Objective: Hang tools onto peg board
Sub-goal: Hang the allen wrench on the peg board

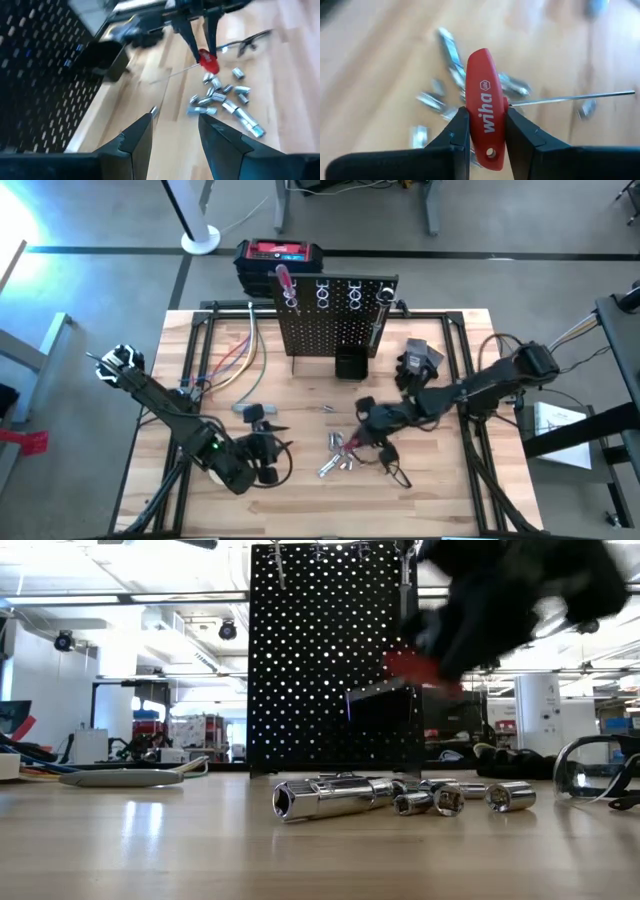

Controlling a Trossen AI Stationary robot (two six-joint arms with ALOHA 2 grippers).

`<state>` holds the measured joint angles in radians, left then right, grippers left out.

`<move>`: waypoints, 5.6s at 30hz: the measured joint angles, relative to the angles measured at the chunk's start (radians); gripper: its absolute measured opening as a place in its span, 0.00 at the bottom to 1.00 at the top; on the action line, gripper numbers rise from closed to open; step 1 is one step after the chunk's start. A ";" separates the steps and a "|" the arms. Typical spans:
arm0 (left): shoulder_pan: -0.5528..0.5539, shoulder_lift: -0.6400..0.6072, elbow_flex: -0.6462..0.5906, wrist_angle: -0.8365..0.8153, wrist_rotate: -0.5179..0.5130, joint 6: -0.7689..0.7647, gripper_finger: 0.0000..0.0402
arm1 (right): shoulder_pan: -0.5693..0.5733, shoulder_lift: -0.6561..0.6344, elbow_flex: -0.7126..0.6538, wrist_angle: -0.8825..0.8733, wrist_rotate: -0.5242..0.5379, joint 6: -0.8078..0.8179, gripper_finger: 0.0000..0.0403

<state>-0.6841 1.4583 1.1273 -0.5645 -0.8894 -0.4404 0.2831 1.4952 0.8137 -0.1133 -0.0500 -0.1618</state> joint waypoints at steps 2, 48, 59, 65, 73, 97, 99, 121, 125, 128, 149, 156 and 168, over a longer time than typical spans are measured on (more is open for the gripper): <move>0.005 0.002 -0.006 0.074 0.011 0.089 0.38 | 0.046 -0.038 0.020 -0.003 -0.002 -0.037 0.17; 0.086 0.177 0.103 0.273 0.357 0.427 0.13 | 0.269 0.220 0.567 -0.376 0.076 -0.185 0.17; 0.099 0.177 0.103 0.268 0.375 0.443 0.03 | 0.273 0.220 0.567 -0.374 0.078 -0.189 0.17; 0.100 0.176 0.103 0.271 0.436 0.496 0.09 | 0.276 0.220 0.569 -0.374 0.076 -0.207 0.17; 0.100 0.176 0.103 0.269 0.459 0.530 0.21 | 0.279 0.219 0.569 -0.374 0.078 -0.208 0.16; 0.012 0.108 0.087 -0.204 0.147 -0.092 0.19 | 0.280 0.216 0.508 -0.438 0.234 0.083 0.00; -0.034 0.087 0.087 -0.248 0.158 -0.207 0.19 | 0.274 0.216 0.495 -0.418 0.236 0.088 0.00; -0.323 0.365 0.082 -0.343 0.718 -0.946 0.19 | 0.264 0.217 0.486 -0.341 0.236 0.192 0.00; -0.342 0.388 0.082 -0.342 0.780 -0.964 0.19 | 0.261 0.217 0.486 -0.353 0.237 0.230 0.00; -0.348 0.396 0.082 -0.343 0.782 -0.965 0.19 | 0.255 0.217 0.485 -0.347 0.250 0.252 0.00; -0.380 0.407 -0.007 -0.307 0.803 -0.995 0.19 | 0.170 0.208 0.508 -0.345 0.488 0.446 0.00; -0.382 0.409 -0.007 -0.298 0.777 -0.957 0.04 | 0.125 0.182 0.586 -0.413 0.484 0.484 0.00; -0.369 0.405 0.017 -0.299 0.312 -0.981 0.00 | 0.255 0.042 0.434 -0.517 0.651 0.694 0.00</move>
<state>-1.0532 1.8636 1.1446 -0.8640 -0.5776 -1.4213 0.5379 1.5371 1.2475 -0.6299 0.6011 0.5327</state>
